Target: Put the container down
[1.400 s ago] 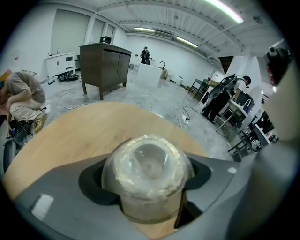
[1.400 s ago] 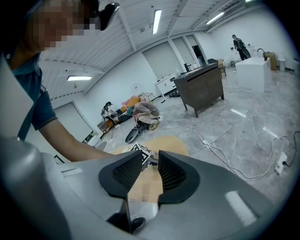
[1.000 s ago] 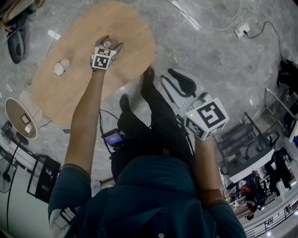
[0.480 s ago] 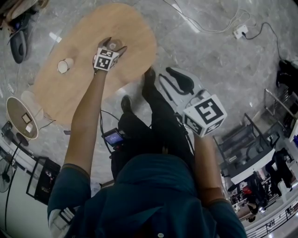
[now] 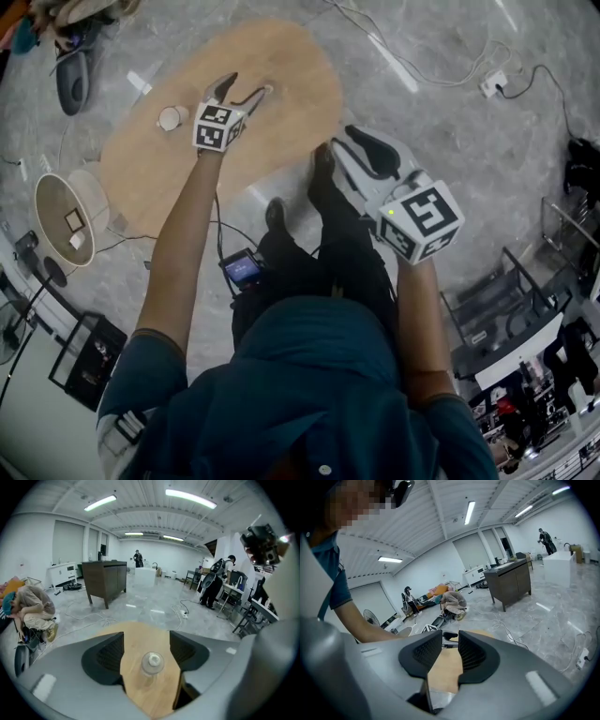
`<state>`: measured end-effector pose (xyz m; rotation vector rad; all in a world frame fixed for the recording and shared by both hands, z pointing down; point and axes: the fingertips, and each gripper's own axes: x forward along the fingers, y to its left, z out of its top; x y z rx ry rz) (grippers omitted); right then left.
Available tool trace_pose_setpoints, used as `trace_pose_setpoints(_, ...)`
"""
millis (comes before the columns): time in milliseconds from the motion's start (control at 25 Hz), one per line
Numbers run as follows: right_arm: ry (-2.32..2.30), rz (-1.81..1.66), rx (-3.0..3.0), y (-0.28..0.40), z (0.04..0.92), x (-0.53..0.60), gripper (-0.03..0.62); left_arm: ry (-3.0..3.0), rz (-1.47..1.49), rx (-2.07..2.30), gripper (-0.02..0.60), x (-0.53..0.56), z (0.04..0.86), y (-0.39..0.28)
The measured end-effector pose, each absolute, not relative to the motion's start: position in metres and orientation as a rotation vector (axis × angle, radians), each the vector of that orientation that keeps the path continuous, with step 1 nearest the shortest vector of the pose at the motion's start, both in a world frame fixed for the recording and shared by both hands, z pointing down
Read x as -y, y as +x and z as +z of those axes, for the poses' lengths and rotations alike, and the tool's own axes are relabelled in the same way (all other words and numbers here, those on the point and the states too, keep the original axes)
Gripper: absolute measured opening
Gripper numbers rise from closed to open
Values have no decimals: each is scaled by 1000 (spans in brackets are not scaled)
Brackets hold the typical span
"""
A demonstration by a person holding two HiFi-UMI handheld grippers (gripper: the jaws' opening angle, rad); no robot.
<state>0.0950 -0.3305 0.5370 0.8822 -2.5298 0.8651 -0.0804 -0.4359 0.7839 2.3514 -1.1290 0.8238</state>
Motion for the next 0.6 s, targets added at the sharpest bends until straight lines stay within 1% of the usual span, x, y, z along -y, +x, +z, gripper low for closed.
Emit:
trace_pose_setpoints(120, 893, 813, 2574, 82, 505, 326, 92, 2419, 735, 1181, 254, 431, 714, -94)
trace_pose_setpoints(200, 911, 765, 2605, 75, 481, 324, 92, 2472, 672, 1203, 205, 424, 665, -104)
trace_pose_setpoints(280, 923, 720, 2630, 68, 458, 319, 91, 2520, 620, 1217, 184, 413, 618, -113)
trace_pose_setpoints(400, 952, 653, 2668, 62, 423, 311, 91, 2580, 544, 1241, 135, 393, 547, -126)
trace_pose_setpoints(520, 994, 596, 2695, 57, 390, 303, 87, 2629, 463, 1288, 56, 371, 478, -139)
trace_pose_setpoints(600, 1000, 573, 2711, 51, 371, 294, 81, 2656, 422, 1328, 23, 355, 439, -148)
